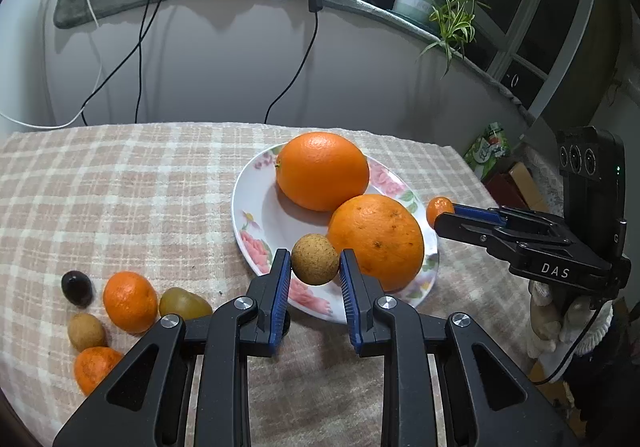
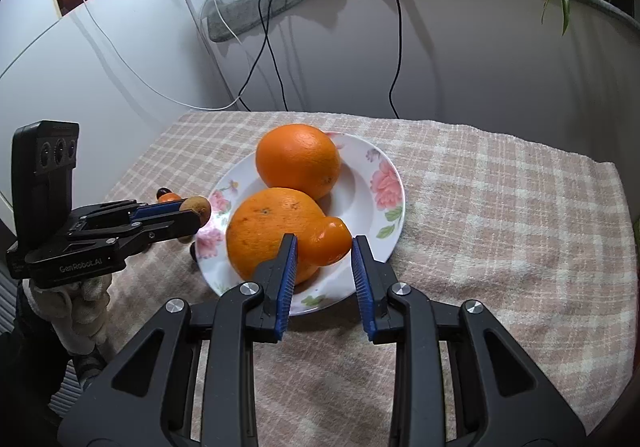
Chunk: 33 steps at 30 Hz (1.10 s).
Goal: Organize fruits
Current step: 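Carry the kiwi and tangerine onto the white plate and open both grippers, then move the right gripper to the olive-green fruit while the left approaches a tangerine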
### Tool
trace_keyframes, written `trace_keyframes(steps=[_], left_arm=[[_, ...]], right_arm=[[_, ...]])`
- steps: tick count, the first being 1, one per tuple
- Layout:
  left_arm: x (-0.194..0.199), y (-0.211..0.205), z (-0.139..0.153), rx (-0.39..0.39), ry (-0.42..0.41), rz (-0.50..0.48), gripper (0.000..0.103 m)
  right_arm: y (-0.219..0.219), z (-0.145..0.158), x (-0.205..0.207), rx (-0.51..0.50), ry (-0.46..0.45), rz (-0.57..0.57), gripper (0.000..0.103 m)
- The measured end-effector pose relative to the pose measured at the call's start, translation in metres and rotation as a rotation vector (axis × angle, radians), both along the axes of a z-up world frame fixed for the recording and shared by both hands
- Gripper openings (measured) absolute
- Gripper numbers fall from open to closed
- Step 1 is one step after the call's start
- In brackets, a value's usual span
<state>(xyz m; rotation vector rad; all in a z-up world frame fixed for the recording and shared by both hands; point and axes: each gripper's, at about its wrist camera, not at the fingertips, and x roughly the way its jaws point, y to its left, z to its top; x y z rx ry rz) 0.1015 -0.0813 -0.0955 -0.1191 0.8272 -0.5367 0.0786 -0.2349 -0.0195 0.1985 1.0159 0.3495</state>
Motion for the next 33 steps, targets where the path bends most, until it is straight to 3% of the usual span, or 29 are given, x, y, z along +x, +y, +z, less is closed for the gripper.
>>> trace_keyframes(steps=[21, 23, 25, 27, 33], left_arm=[[0.004, 0.002, -0.002, 0.008, 0.012, 0.010, 0.024], [0.004, 0.002, -0.001, 0.008, 0.012, 0.013, 0.041], [0.004, 0.004, 0.000, 0.004, 0.012, 0.022, 0.057], [0.004, 0.005, 0.000, -0.007, 0.013, 0.028, 0.058], [0.001, 0.006, 0.001, 0.007, 0.004, 0.026, 0.058]], right_arm=[[-0.005, -0.015, 0.012, -0.015, 0.023, -0.021, 0.029], [-0.006, -0.016, 0.013, -0.014, 0.023, -0.024, 0.029], [-0.007, -0.015, 0.013, -0.014, 0.021, -0.032, 0.040], [-0.009, -0.014, 0.013, -0.014, 0.013, -0.050, 0.072], [-0.016, -0.005, 0.010, -0.001, -0.023, -0.089, 0.081]])
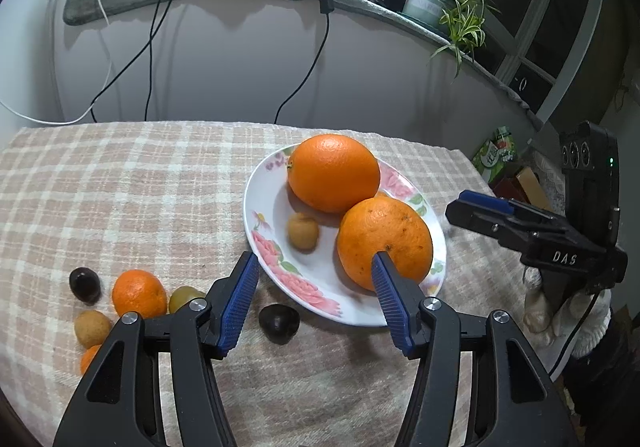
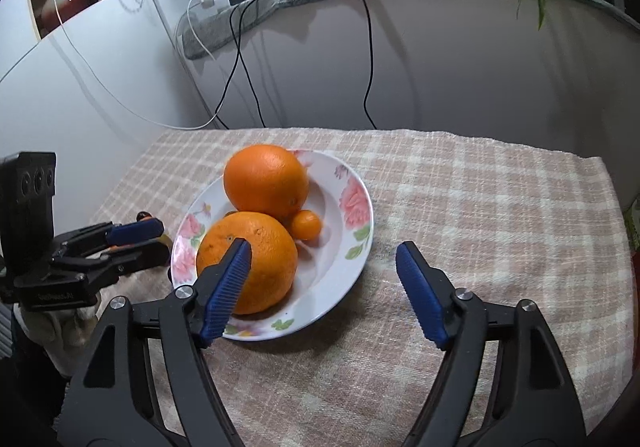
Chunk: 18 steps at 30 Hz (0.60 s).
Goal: Organize fruits
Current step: 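Move the right gripper to the olive-green fruit while the left approaches a tangerine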
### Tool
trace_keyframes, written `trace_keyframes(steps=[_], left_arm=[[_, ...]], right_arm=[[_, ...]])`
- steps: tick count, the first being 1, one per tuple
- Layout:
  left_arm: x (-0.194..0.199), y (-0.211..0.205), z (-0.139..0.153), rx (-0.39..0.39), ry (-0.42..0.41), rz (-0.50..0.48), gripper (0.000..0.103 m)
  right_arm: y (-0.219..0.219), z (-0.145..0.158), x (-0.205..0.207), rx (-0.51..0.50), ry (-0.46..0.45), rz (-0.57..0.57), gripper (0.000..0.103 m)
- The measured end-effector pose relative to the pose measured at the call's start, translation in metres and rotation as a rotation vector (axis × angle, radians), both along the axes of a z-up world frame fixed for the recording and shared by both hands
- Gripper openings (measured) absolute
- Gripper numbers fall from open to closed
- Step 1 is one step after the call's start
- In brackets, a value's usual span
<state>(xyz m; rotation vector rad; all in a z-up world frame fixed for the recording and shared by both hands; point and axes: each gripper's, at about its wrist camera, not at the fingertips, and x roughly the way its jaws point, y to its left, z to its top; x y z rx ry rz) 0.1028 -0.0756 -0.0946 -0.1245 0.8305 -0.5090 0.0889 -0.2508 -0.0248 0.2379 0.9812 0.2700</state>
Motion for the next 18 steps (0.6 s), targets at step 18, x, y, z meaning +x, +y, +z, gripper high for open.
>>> trace_keyframes(steps=[18], left_arm=[[-0.015, 0.038, 0.018, 0.017, -0.063, 0.053, 0.058]], right_arm=[[0.028, 0.028, -0.013, -0.025, -0.071, 0.046, 0.084]])
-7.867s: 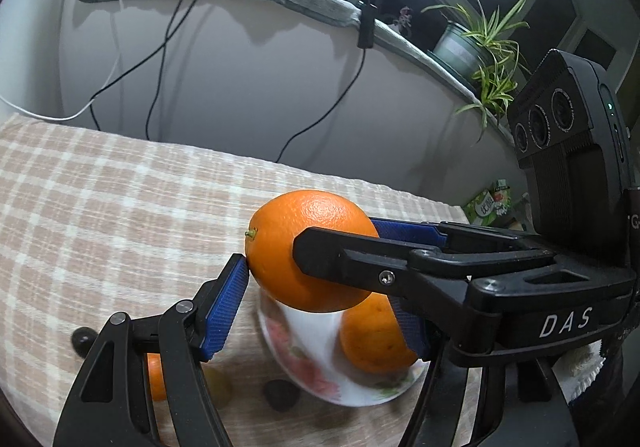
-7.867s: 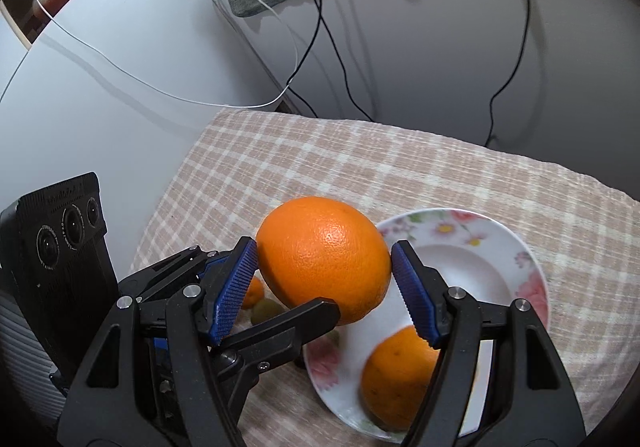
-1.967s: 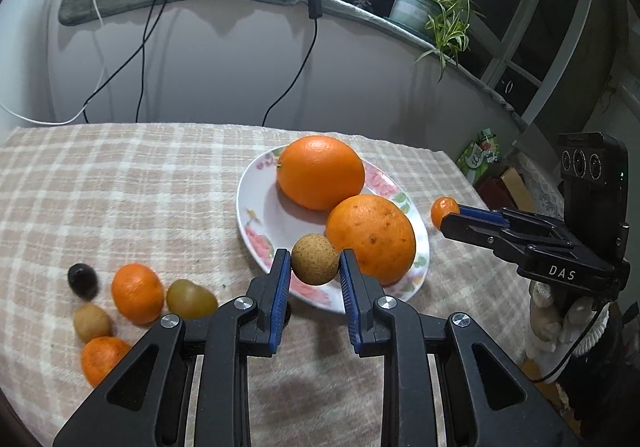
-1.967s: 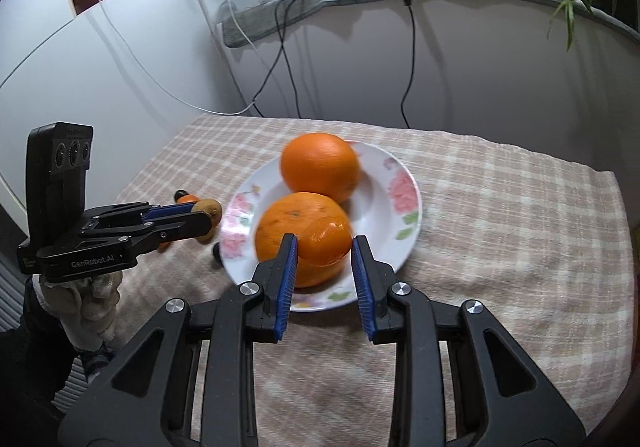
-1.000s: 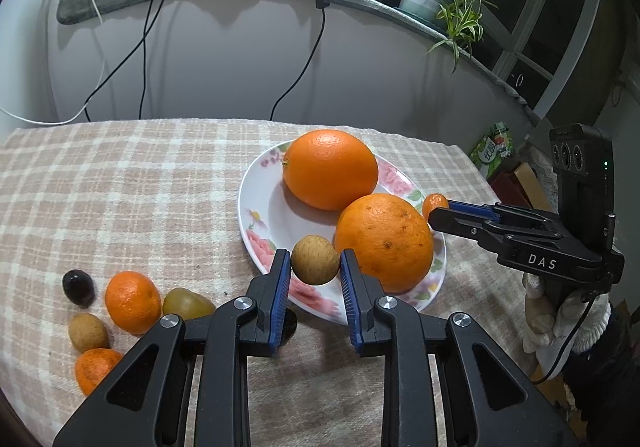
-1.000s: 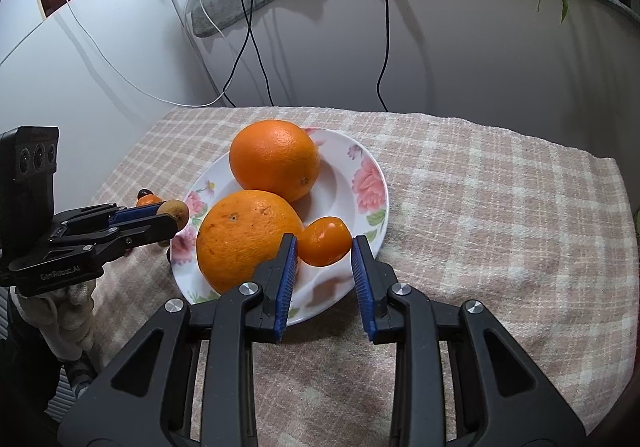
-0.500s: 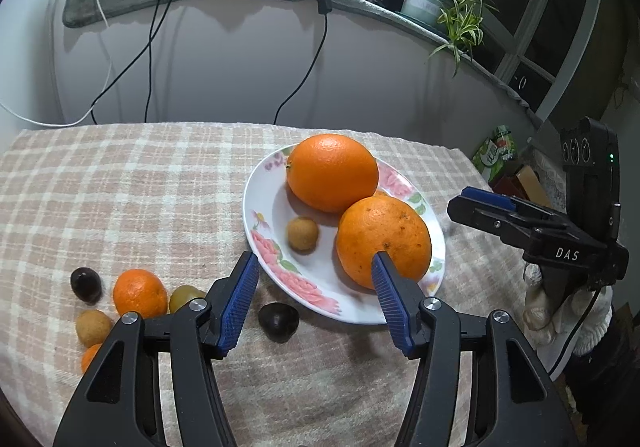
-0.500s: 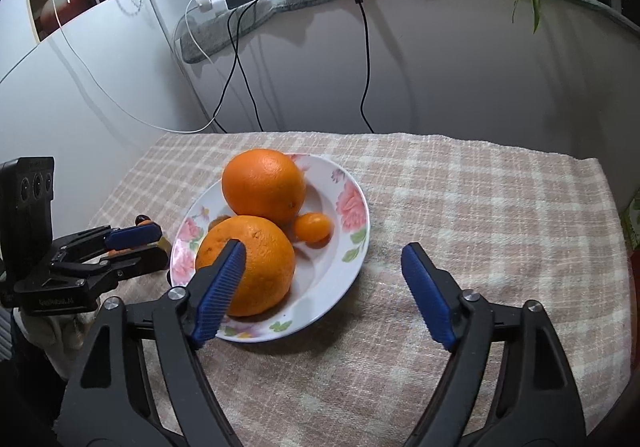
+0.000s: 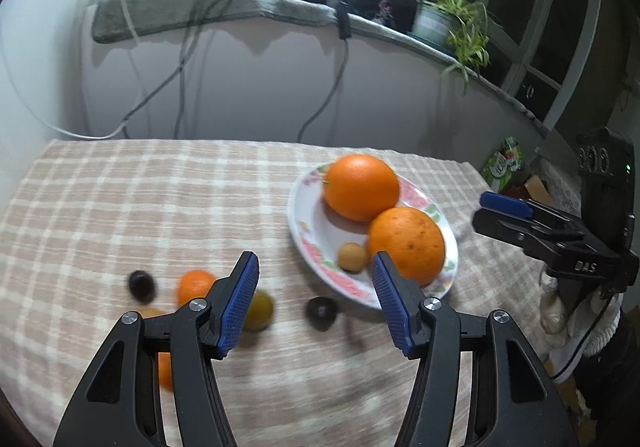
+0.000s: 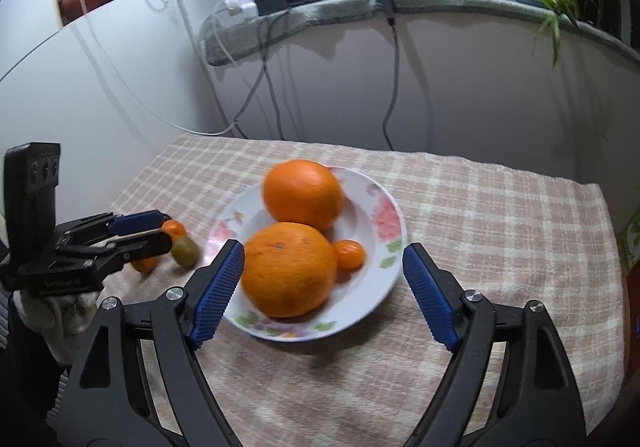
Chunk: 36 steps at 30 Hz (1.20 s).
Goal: Organize fruits
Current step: 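Move the right gripper to the olive-green fruit while the left approaches a tangerine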
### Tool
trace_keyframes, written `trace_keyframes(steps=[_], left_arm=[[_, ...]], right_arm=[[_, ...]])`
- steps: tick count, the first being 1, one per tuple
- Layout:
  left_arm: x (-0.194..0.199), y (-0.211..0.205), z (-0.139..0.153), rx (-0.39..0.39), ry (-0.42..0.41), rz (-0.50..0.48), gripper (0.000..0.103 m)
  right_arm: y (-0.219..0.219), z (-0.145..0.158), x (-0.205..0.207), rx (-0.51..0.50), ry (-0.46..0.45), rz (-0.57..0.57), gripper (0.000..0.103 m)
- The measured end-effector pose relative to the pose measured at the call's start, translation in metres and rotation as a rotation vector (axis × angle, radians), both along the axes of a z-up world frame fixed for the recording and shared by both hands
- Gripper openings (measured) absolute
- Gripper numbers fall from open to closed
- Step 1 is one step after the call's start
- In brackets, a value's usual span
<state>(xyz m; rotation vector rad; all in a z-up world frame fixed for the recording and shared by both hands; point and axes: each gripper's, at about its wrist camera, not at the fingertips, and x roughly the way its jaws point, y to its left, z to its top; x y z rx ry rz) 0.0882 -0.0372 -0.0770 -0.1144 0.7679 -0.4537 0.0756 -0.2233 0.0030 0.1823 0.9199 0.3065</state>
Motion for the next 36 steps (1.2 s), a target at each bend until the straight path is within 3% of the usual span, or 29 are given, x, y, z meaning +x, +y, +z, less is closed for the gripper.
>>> trace_keyframes(steps=[10, 16, 24, 36], left_arm=[[-0.013, 0.066, 0.000, -0.005, -0.010, 0.115, 0.058], [-0.026, 0.084, -0.009, -0.009, 0.005, 0.134, 0.056], [-0.038, 0.084, -0.026, -0.007, 0.042, 0.111, 0.052], [-0.035, 0.075, -0.040, 0.023, 0.073, 0.087, 0.045]], right_arm=[[0.051, 0.014, -0.010, 0.025, -0.033, 0.129, 0.084], [0.086, 0.010, -0.011, 0.014, -0.023, 0.225, 0.084], [0.129, -0.004, -0.003, -0.043, 0.017, 0.351, 0.055], [0.167, -0.030, 0.014, -0.128, 0.074, 0.436, 0.042]])
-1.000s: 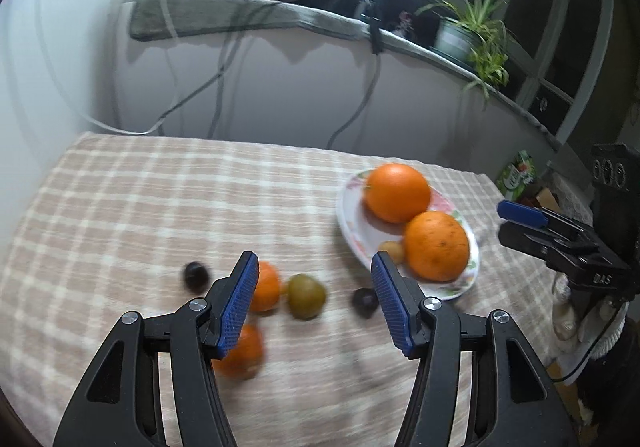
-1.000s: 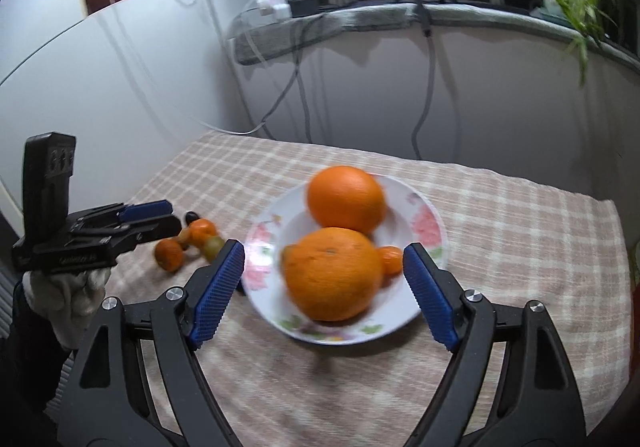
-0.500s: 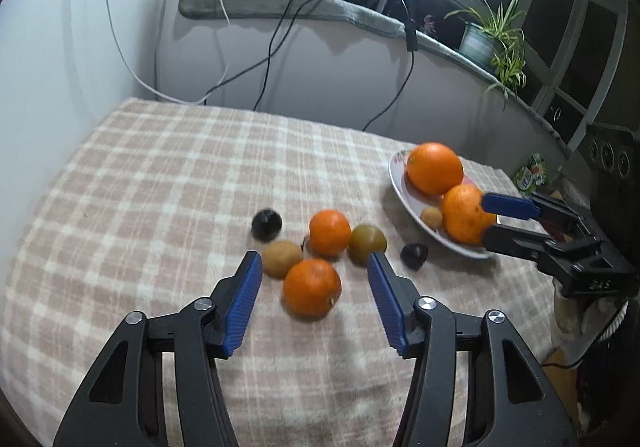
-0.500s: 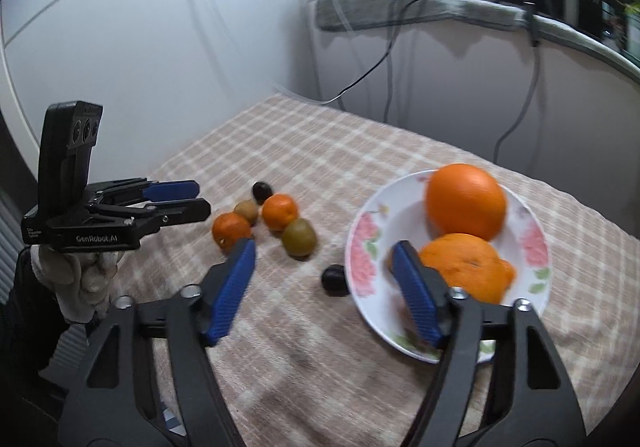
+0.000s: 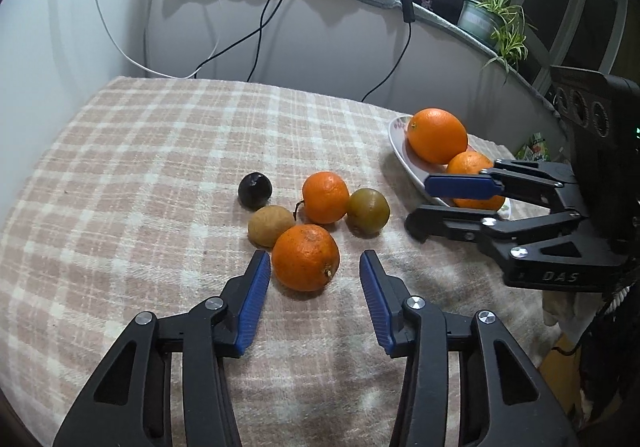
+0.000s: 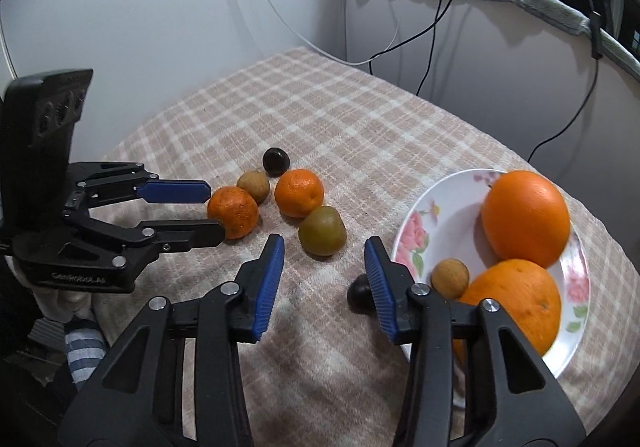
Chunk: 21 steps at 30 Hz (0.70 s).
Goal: Organize fruits
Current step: 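Move the right gripper to the olive-green fruit while the left approaches a tangerine, then close the right gripper on the olive-green fruit while the left grips the tangerine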
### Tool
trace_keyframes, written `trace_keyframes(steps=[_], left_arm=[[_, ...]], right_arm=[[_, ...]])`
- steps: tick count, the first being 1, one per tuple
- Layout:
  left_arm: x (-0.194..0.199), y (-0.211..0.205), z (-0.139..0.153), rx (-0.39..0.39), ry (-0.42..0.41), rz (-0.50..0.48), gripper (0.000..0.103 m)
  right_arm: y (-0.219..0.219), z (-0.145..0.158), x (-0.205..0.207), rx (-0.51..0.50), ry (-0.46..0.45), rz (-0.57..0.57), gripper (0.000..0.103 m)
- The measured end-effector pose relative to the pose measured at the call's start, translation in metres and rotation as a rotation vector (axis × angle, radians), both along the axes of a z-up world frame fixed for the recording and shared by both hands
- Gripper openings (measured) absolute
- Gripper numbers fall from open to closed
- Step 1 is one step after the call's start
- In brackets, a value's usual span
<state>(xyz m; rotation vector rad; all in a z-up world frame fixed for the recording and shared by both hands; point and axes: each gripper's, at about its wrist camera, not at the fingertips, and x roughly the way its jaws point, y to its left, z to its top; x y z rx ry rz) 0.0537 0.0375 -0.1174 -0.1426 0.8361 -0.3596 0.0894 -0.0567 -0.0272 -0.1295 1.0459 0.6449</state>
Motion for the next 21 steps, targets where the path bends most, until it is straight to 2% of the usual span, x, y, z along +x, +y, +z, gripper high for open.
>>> trace_keyframes(steps=[8, 11, 21], left_arm=[[0.005, 0.000, -0.008, 0.009, 0.017, -0.003, 0.040], [0.007, 0.001, -0.010, 0.010, 0.023, -0.003, 0.037], [0.010, 0.002, -0.011, -0.004, 0.025, -0.004, 0.036]], right_arm=[[0.020, -0.013, 0.012, -0.082, -0.010, 0.060, 0.041], [0.024, -0.020, 0.013, -0.109, -0.004, 0.076, 0.037], [0.033, -0.031, 0.016, -0.149, 0.008, 0.093, 0.034]])
